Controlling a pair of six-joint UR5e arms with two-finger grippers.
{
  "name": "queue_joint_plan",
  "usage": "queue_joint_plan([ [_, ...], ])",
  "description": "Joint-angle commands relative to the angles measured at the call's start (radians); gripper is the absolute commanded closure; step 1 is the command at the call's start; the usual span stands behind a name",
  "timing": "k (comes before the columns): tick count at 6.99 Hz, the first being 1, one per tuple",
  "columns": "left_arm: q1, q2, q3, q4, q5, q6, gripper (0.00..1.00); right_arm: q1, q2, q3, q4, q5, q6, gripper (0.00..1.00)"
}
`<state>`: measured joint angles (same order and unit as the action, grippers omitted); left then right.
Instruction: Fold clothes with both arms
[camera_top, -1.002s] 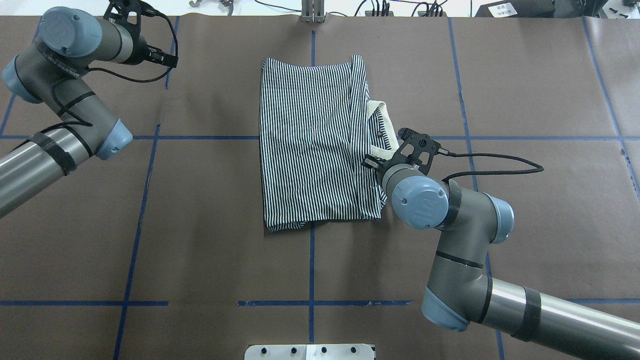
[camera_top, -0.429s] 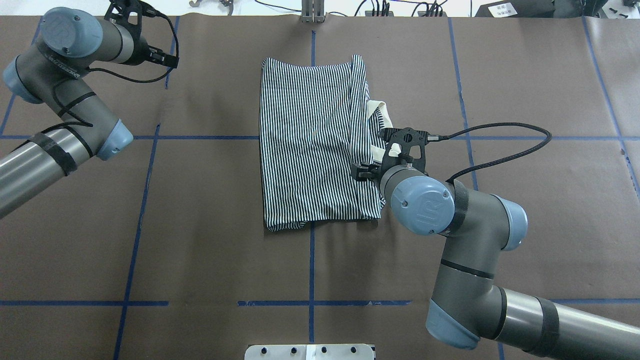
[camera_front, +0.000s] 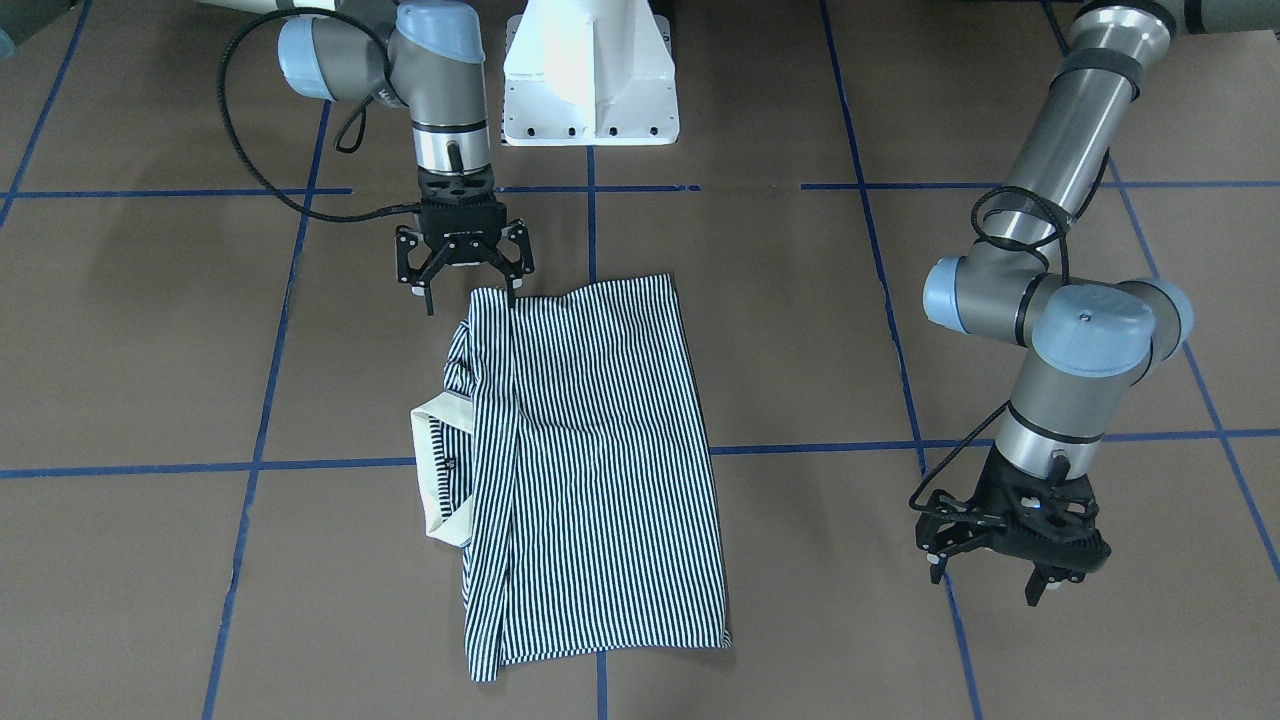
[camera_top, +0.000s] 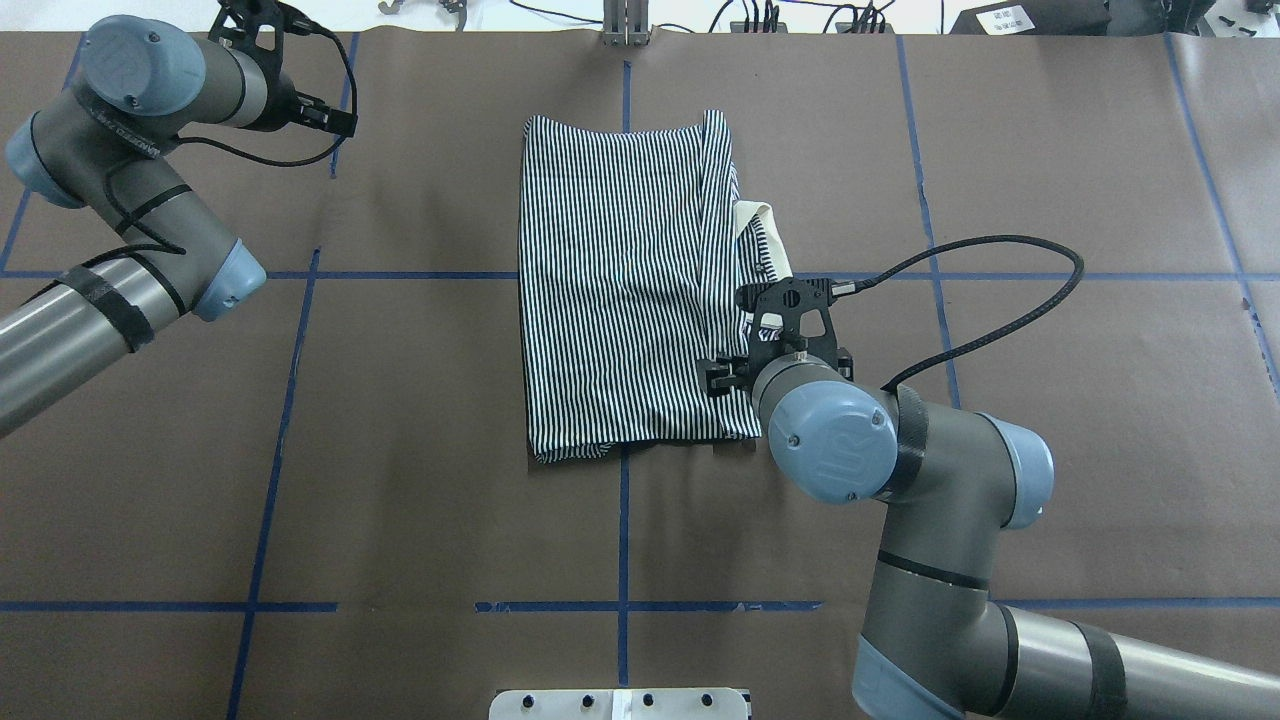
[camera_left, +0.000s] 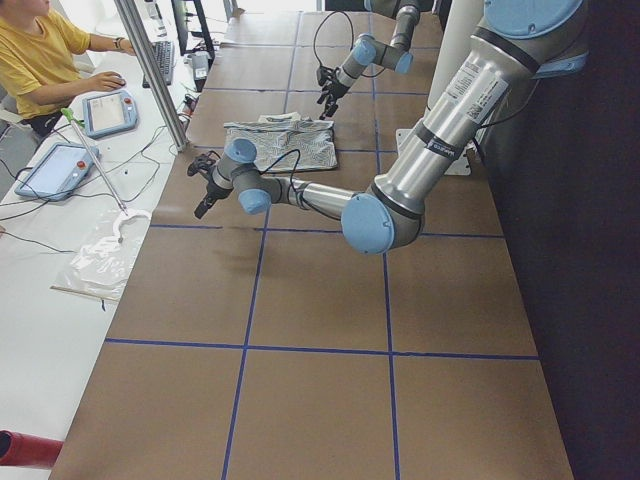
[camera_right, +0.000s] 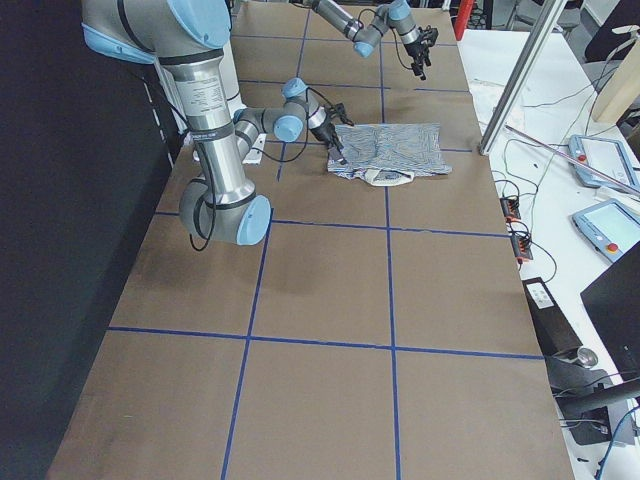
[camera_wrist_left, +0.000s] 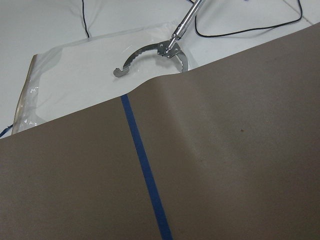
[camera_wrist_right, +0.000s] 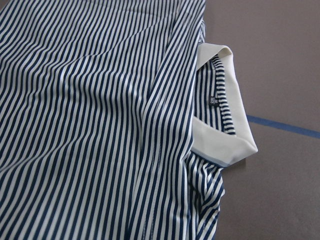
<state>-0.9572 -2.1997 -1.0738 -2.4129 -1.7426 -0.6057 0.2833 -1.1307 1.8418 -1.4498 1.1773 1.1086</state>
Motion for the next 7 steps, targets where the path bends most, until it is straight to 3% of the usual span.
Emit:
queue_joint_plan([
  [1,0.000,0.000,0.000,0.000,0.000,0.000,0.00,-0.081,0.006,-0.004,-0.053,-0.091,-0.088,0.11],
  [2,0.000,0.000,0.000,0.000,-0.003,0.000,0.00,-0.081,0.006,-0.007,-0.053,-0.093,-0.169,0.36],
  [3,0.000,0.006,0.000,0.000,-0.009,0.001,0.00,-0.081,0.008,-0.009,-0.052,-0.096,-0.246,0.54],
  [7,0.000,0.015,0.002,0.001,-0.028,0.001,0.00,-0.085,0.011,-0.033,-0.043,-0.087,-0.277,0.57],
])
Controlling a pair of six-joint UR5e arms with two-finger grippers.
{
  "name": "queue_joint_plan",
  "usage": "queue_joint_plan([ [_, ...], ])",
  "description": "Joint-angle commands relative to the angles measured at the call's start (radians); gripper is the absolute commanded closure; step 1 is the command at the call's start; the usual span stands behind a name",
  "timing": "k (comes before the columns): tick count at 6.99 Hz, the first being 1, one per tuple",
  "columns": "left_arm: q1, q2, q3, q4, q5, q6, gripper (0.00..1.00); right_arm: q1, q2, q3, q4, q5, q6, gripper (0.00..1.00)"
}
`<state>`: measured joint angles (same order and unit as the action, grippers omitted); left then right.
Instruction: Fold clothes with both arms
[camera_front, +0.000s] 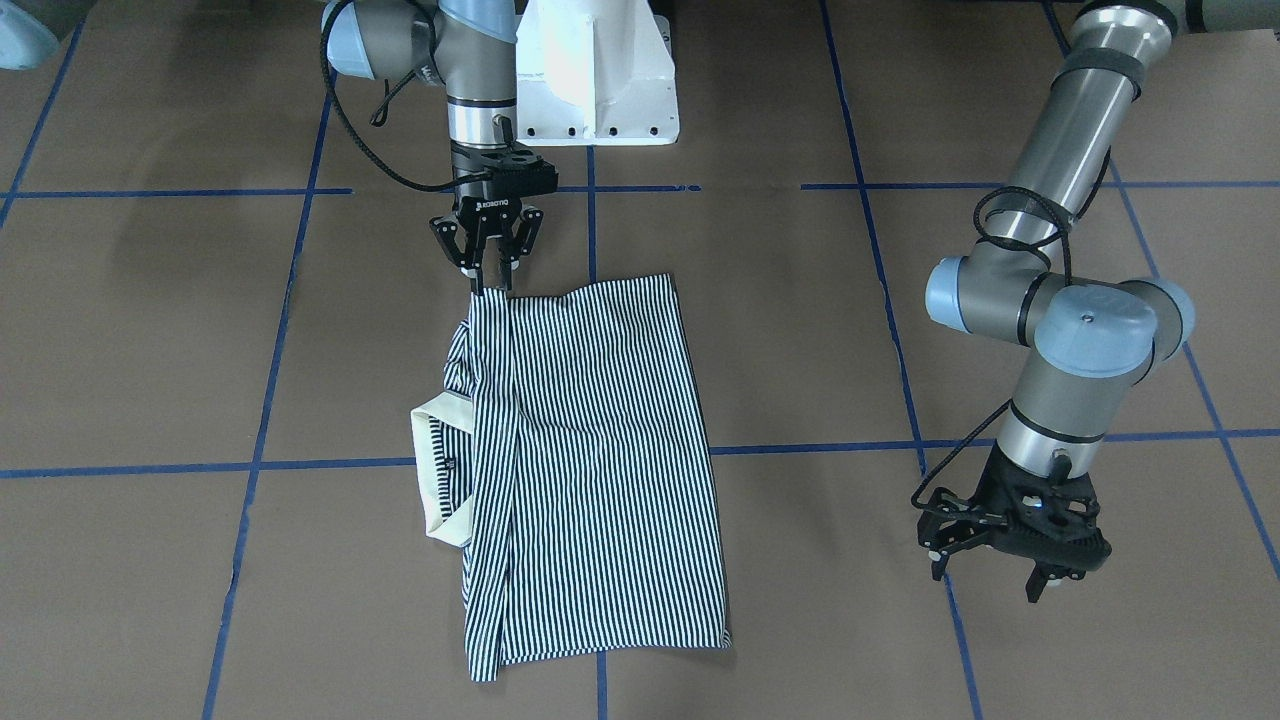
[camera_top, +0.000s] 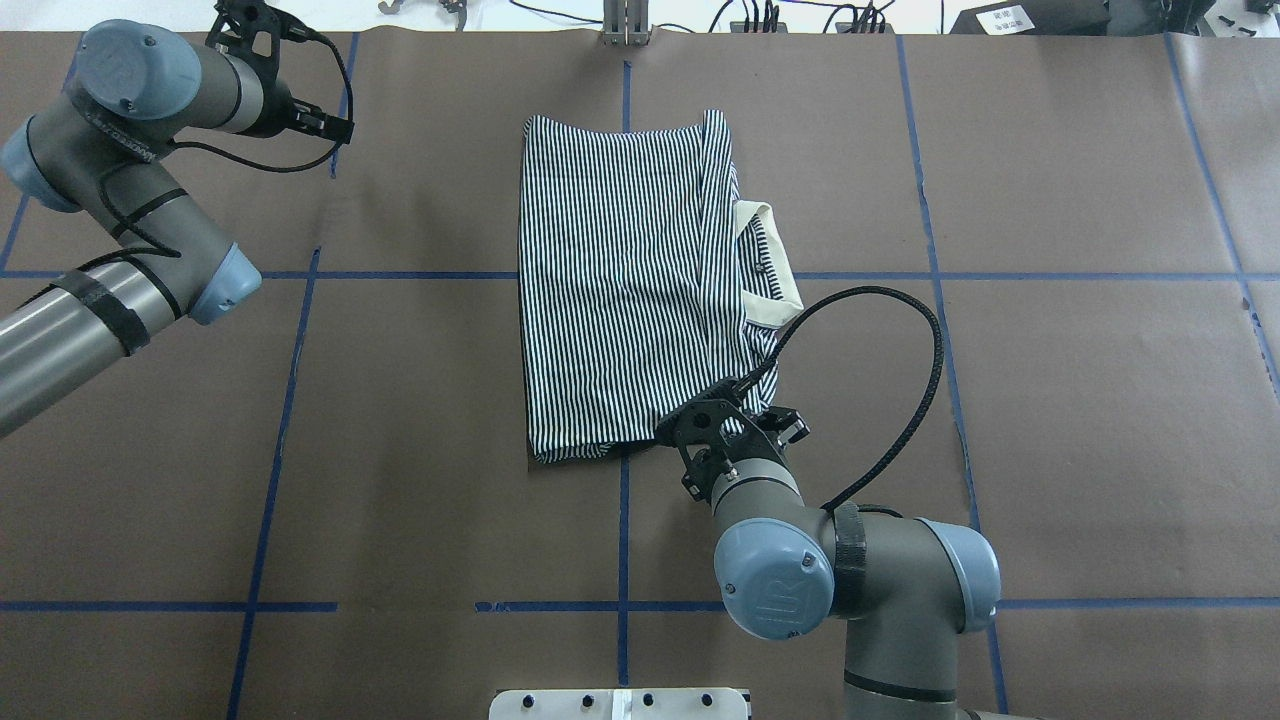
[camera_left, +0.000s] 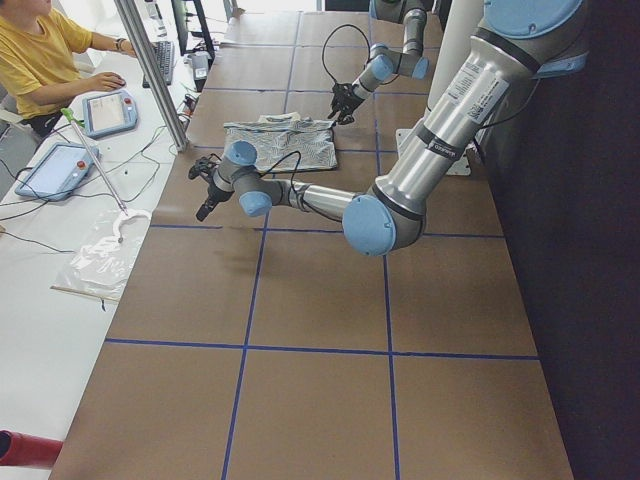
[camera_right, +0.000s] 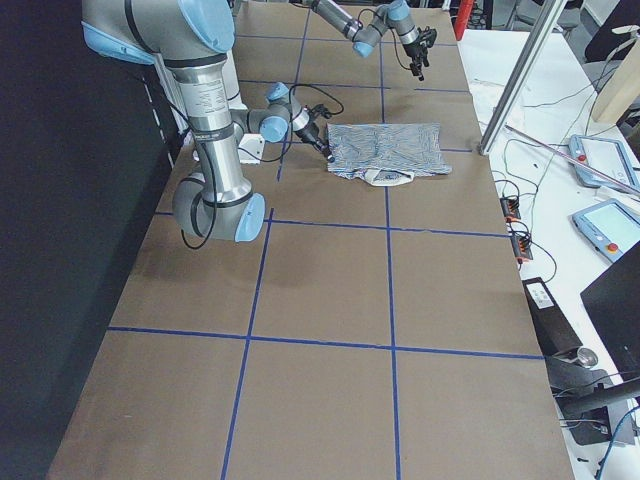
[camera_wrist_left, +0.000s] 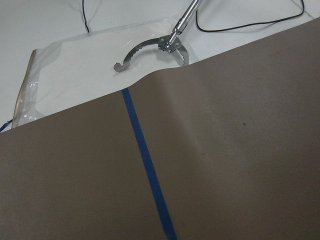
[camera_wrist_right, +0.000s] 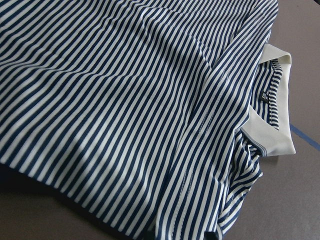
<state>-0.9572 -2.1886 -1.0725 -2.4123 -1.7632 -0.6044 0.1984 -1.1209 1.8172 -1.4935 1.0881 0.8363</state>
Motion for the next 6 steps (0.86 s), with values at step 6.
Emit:
queue_joint_plan([
  [6,0.000,0.004,0.000,-0.001,-0.007,0.000,0.00,-0.002,0.041,-0.051,0.001,0.001,-0.011,0.58],
])
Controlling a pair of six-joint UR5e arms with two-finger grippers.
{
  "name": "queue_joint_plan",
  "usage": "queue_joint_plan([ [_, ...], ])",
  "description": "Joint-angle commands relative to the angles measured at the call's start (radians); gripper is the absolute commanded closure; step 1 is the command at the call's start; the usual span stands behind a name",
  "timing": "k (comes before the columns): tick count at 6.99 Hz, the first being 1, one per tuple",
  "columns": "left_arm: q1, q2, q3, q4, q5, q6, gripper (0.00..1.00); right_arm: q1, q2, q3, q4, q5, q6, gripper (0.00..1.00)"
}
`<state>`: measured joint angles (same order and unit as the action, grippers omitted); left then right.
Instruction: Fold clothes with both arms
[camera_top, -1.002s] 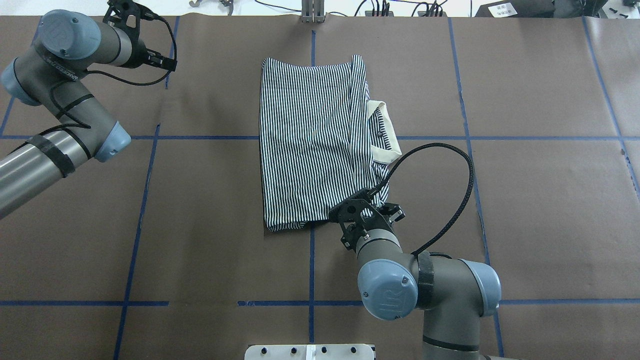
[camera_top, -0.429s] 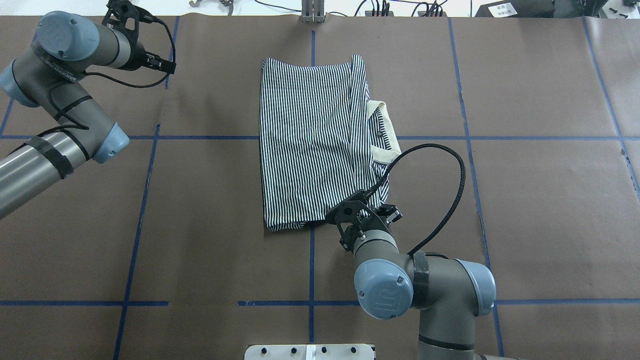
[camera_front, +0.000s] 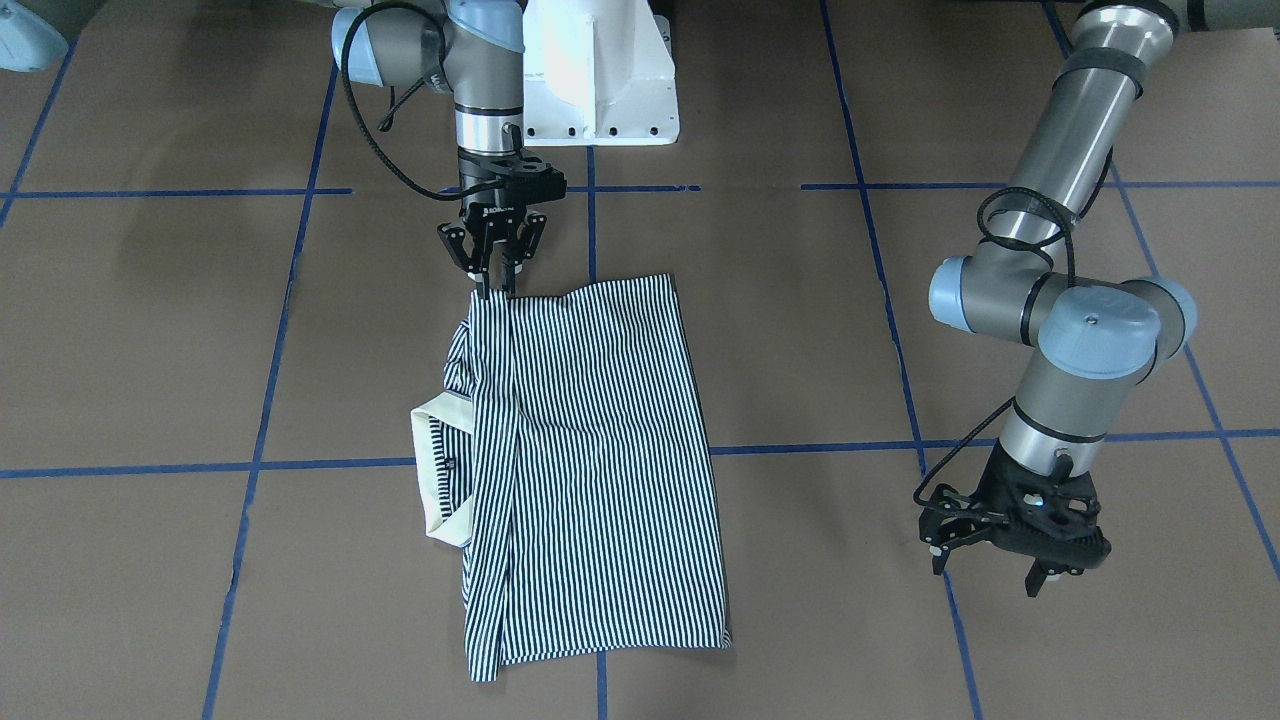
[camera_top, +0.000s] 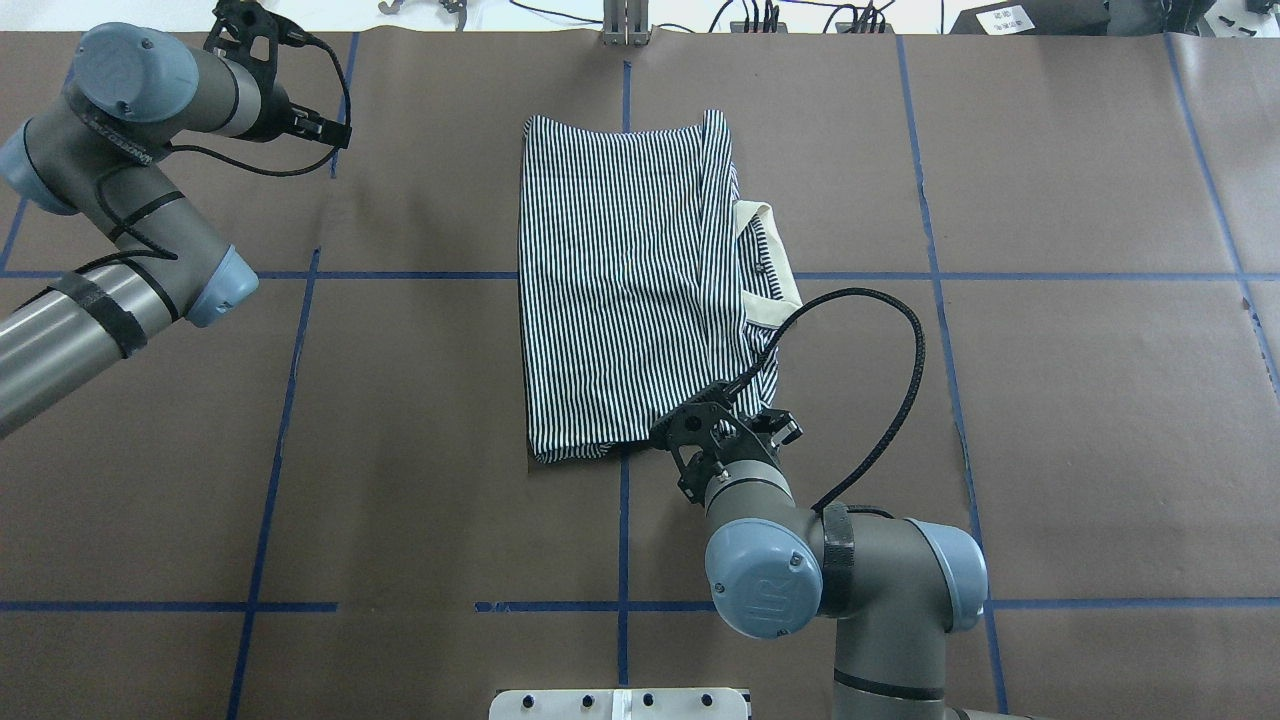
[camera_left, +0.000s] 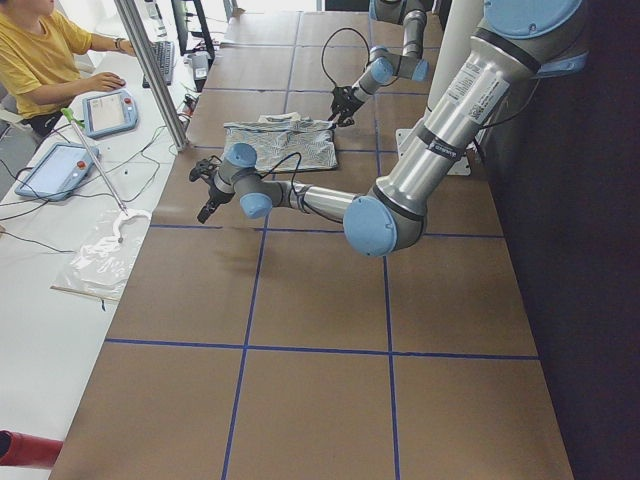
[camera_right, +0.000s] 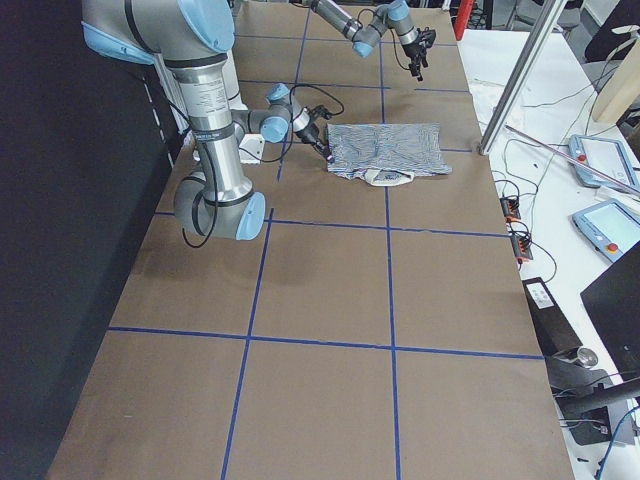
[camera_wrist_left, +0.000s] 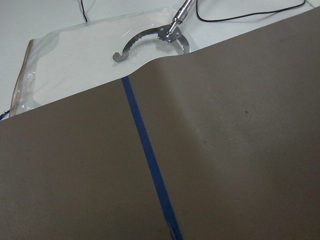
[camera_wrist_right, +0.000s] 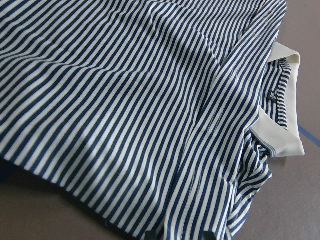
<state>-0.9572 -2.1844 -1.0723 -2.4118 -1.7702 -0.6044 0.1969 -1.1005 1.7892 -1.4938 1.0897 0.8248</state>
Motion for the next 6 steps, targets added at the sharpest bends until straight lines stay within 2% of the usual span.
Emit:
queue_joint_plan([
  [1,0.000,0.000,0.000,-0.001,0.000,0.000,0.00,-0.001,0.031,-0.039,0.001,-0.001,0.000,0.59],
  [2,0.000,0.000,0.000,-0.001,-0.002,0.000,0.00,-0.001,0.031,-0.037,0.001,-0.001,0.000,0.74],
  [3,0.000,0.000,0.000,-0.001,-0.002,0.000,0.00,0.001,0.027,-0.036,0.000,-0.002,-0.001,0.80],
  [6,0.000,0.000,0.000,-0.001,0.000,0.000,0.00,0.006,0.022,-0.028,-0.003,-0.002,-0.001,0.79],
])
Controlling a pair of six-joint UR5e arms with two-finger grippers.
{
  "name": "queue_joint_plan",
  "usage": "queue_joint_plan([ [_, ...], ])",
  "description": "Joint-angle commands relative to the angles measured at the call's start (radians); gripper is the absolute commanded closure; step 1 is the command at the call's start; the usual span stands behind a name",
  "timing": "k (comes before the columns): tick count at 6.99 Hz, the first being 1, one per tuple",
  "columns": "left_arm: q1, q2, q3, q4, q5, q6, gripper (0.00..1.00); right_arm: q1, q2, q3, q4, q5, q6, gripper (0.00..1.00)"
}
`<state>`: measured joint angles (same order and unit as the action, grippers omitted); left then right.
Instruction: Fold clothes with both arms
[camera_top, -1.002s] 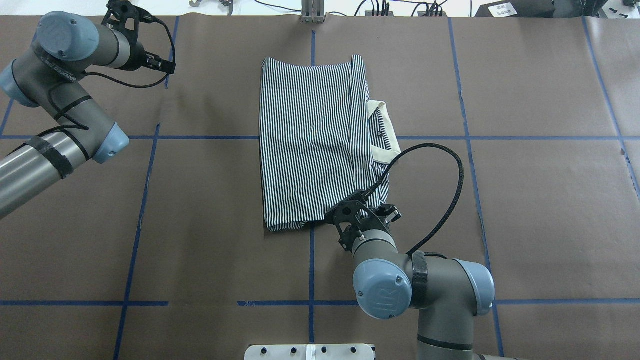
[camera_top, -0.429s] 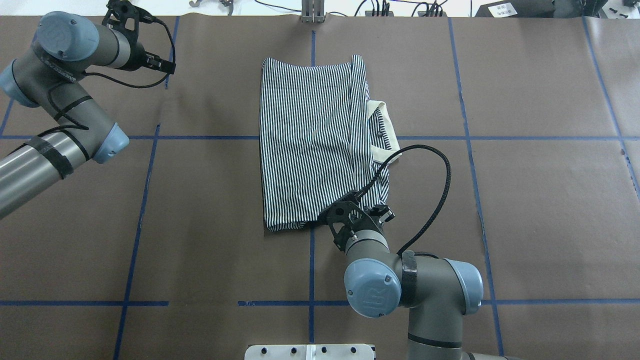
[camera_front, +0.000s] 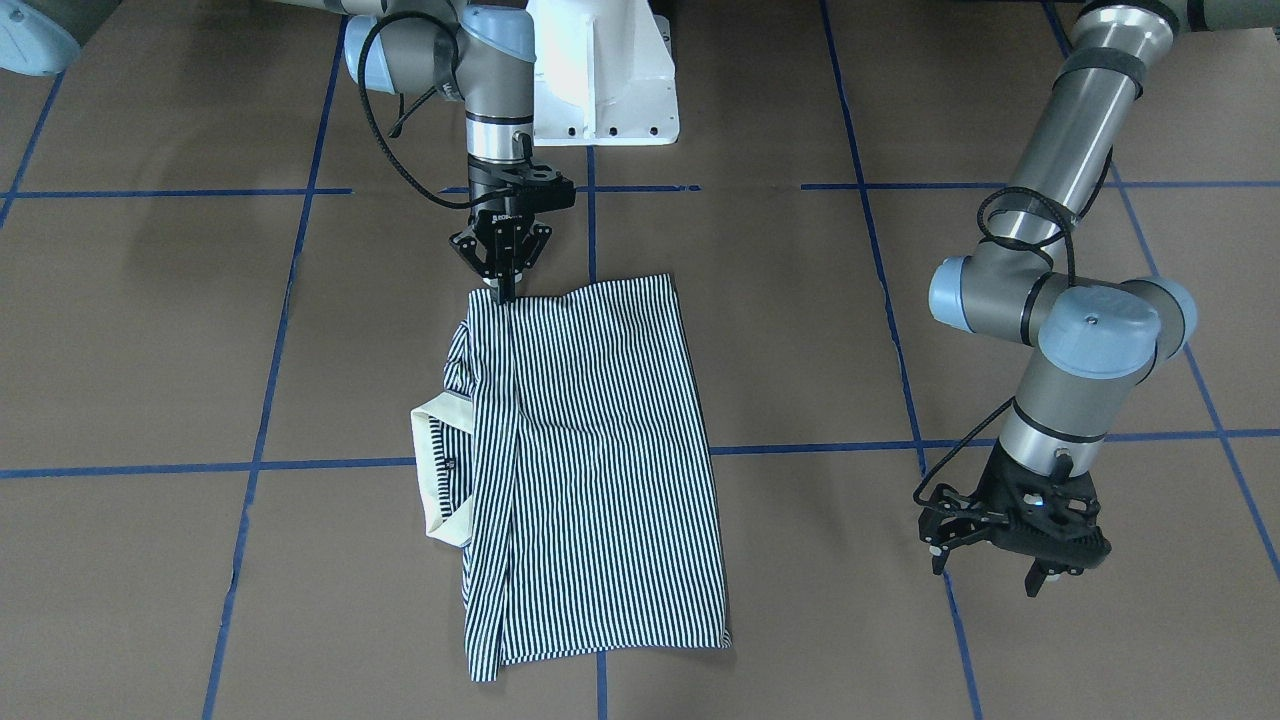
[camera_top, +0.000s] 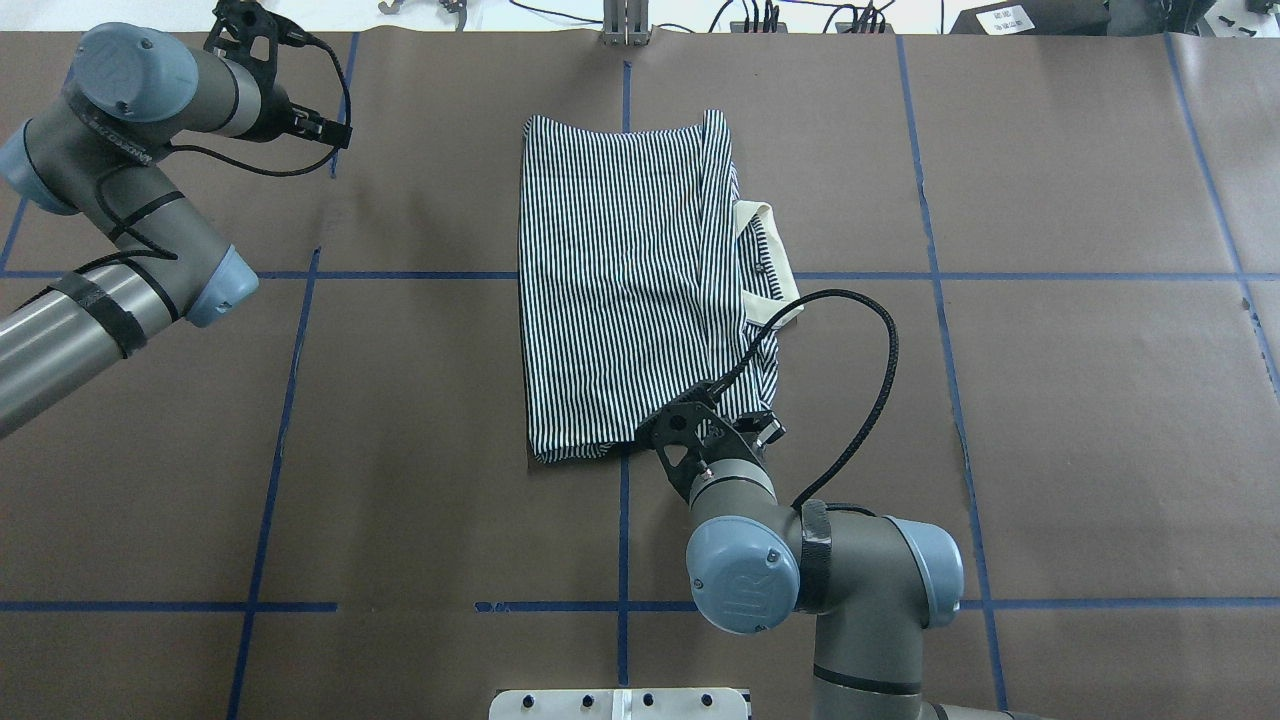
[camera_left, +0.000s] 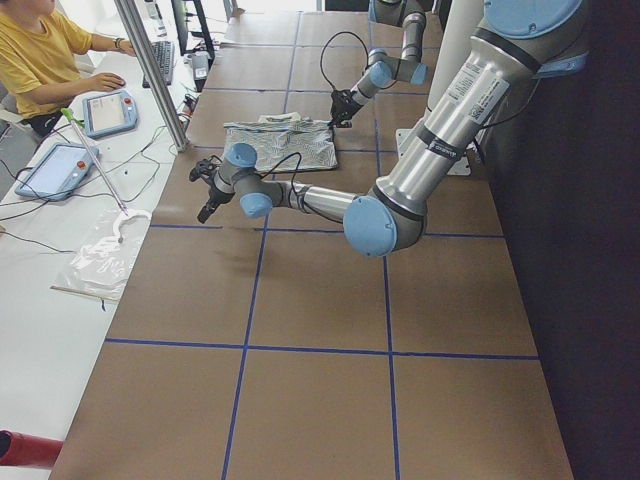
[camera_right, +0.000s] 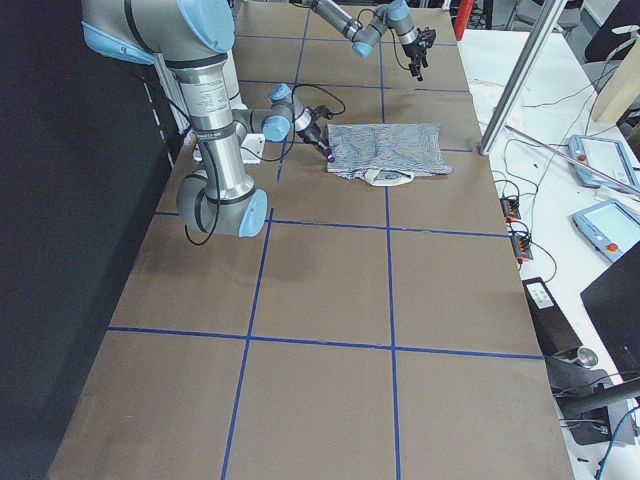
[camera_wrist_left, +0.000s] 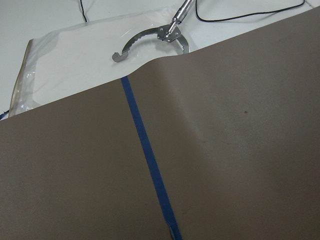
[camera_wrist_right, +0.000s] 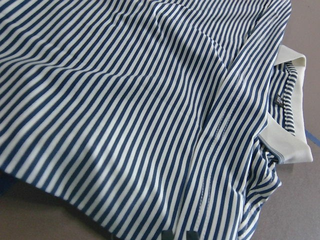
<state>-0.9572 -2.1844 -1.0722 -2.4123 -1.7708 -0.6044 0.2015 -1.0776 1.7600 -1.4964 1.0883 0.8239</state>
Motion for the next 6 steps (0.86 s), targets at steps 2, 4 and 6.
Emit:
queue_joint_plan([
  [2,0.000,-0.002,0.002,-0.001,0.001,0.000,0.00,0.010,0.001,0.012,-0.001,-0.002,0.004,1.00],
  [4,0.000,-0.002,0.002,-0.001,0.001,0.000,0.00,0.029,-0.034,0.039,-0.005,-0.004,0.035,1.00],
  [6,0.000,-0.002,0.002,-0.001,0.001,0.000,0.00,0.032,-0.147,0.111,-0.007,-0.002,0.084,1.00],
])
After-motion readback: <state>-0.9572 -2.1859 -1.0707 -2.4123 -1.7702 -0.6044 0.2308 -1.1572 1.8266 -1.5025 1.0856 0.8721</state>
